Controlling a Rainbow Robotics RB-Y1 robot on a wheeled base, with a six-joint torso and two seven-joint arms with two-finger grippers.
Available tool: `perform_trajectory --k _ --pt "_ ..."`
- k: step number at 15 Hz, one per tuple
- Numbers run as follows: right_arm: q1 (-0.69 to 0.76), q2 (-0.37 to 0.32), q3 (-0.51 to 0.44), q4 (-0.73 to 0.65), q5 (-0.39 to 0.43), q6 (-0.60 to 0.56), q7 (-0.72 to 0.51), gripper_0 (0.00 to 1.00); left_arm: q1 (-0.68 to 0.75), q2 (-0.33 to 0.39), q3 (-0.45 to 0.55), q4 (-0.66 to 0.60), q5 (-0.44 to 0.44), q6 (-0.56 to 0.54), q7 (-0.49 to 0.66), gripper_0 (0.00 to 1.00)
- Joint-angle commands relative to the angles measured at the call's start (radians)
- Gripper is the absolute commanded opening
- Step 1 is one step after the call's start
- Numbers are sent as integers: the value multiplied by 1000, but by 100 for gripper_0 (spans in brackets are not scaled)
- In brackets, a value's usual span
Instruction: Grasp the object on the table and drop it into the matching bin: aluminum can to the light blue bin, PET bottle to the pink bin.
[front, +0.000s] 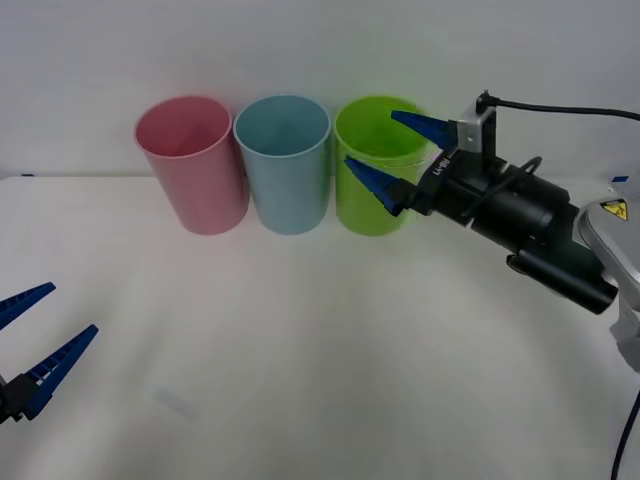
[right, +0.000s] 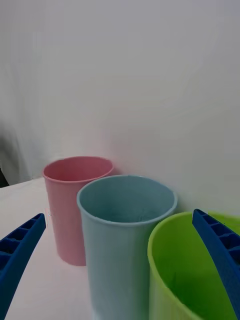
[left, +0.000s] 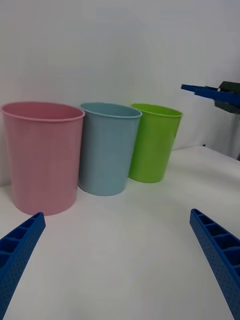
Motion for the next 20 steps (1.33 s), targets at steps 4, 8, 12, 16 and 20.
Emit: perform_trajectory --k 4,8,12,16,20 --pt "312 -165 -69 -259 -84 -12 26 100 0 0 0 0 0 0 0 100" --pt "502 -162 -200 -317 -85 -123 49 100 0 0 0 0 0 0 0 100" --pt "638 -117 -326 -321 -85 -239 90 100 0 0 0 0 0 0 0 100" --pt "726 -64 -417 -321 -82 -307 124 100 0 0 0 0 0 0 0 100" --pt "801 -22 -492 -321 -82 -341 155 100 0 0 0 0 0 0 0 100"
